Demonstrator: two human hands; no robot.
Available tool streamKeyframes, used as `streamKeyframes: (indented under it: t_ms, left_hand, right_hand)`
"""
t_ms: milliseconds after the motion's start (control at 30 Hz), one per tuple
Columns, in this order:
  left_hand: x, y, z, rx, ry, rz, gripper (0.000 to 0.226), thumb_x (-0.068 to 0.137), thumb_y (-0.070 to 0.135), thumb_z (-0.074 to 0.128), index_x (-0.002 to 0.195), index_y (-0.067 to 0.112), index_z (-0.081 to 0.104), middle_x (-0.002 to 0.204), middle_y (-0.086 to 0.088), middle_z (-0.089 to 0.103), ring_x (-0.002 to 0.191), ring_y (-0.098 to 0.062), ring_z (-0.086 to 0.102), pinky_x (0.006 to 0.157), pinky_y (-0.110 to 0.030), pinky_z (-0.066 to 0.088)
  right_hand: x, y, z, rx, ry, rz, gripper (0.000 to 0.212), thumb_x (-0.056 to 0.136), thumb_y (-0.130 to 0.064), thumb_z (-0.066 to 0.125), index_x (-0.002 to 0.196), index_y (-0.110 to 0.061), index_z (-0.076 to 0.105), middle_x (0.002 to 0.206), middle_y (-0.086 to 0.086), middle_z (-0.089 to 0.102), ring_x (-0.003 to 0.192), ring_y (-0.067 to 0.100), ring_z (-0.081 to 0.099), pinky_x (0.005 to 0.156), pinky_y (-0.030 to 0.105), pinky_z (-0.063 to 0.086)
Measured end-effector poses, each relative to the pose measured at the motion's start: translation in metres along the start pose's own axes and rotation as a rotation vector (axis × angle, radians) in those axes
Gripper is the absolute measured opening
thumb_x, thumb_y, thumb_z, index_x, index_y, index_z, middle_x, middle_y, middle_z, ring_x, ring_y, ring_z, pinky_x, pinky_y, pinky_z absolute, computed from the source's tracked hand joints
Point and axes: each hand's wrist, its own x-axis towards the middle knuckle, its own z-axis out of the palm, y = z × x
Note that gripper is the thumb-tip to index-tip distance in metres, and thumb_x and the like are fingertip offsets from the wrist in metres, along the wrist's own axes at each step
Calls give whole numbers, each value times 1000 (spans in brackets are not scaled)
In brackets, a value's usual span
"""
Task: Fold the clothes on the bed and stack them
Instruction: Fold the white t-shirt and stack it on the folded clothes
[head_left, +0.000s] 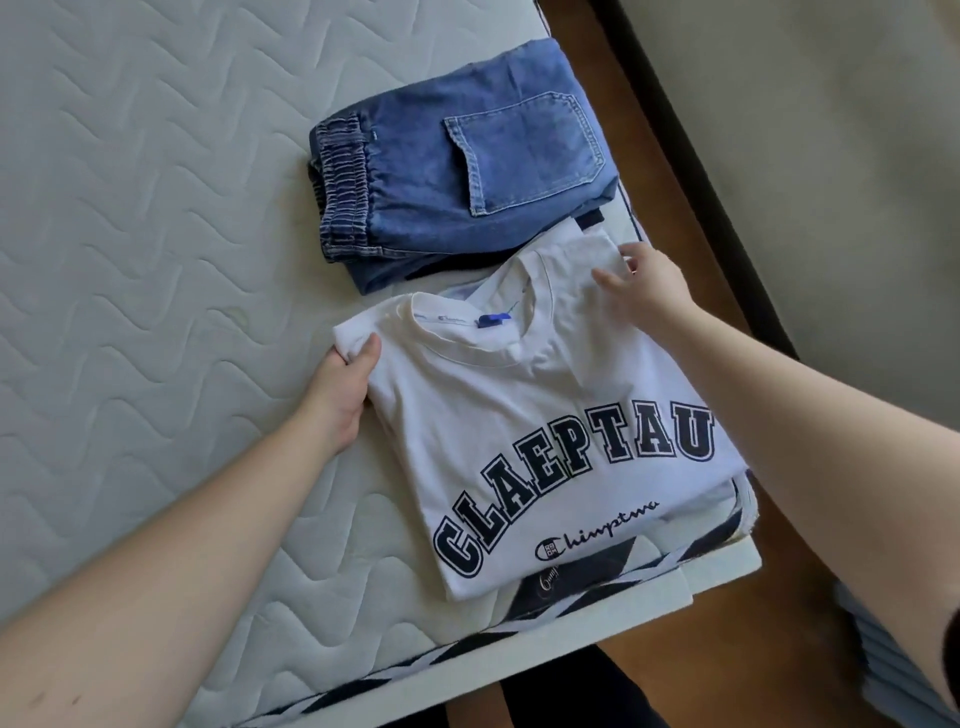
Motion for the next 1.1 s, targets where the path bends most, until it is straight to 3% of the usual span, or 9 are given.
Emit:
streamKeyframes:
  t_ms: [133,233,367,500,700,833,933,1033,1100]
  left_hand:
    - [2,-15,-3,-24,60,-71,18,102,29,51,117,22,56,106,7,68,98,-10,64,94,-35,46]
    - [2,-18,-3,-76,81,-36,14,105,24,45,112,22,56,105,6,68,95,-9,64,87,-33,49]
    - [-5,-17,1,-46,35,32,8,100,20,54,106,25,56,106,7,70,98,-9,65,91,-32,50]
    - [-13,-15,0,97,46,161,30,96,8,59,122,19,50,115,5,65,105,-12,62,97,-34,48]
    - [-15,-11,-3,217,22,298,37,96,0,55,126,20,48,125,-2,62,118,-18,59,102,-35,44]
    - [1,-5,5,307,12,311,36,95,0,56,114,31,51,113,11,63,107,-10,61,91,-26,47]
    - [12,-6,11,299,63,278,35,94,2,59,120,24,48,109,10,62,99,-6,61,84,-19,47]
    - [7,-16,13,154,181,172,43,90,10,69,121,19,40,105,11,61,90,-1,62,74,-15,48]
    - [-6,-19,14,55,226,77,51,85,18,75,121,18,38,105,10,62,87,0,63,72,-19,50]
  right_hand:
    - [8,-3,10,184,47,-113,13,85,-35,65,95,-28,63,87,-14,64,87,14,62,76,30,48]
    - [12,-3,14,257,19,-203,10,86,-26,67,93,-28,59,90,-17,62,83,5,58,66,7,38]
    - [21,-4,15,220,-53,-161,19,83,-27,72,93,-23,56,84,-10,60,77,9,54,66,23,40]
    - [12,-8,16,298,58,-195,21,78,-21,72,79,-25,52,68,-16,53,61,-5,48,55,12,35]
    - [1,17,-7,570,201,-99,25,76,-13,66,67,-30,51,60,-24,54,56,-6,45,56,18,37]
    - [12,26,-17,523,210,-94,23,78,-15,67,77,-35,57,75,-23,63,67,-4,56,65,21,46]
    - [21,32,-14,462,84,-27,39,82,-21,73,115,-34,58,107,-13,62,91,4,60,74,24,50]
    - [17,47,-15,425,5,82,58,80,-40,76,131,-26,52,111,-7,60,91,5,59,69,23,48]
    - [4,58,-16,403,-67,137,62,79,-52,74,130,-25,53,112,-4,62,92,12,64,77,34,56]
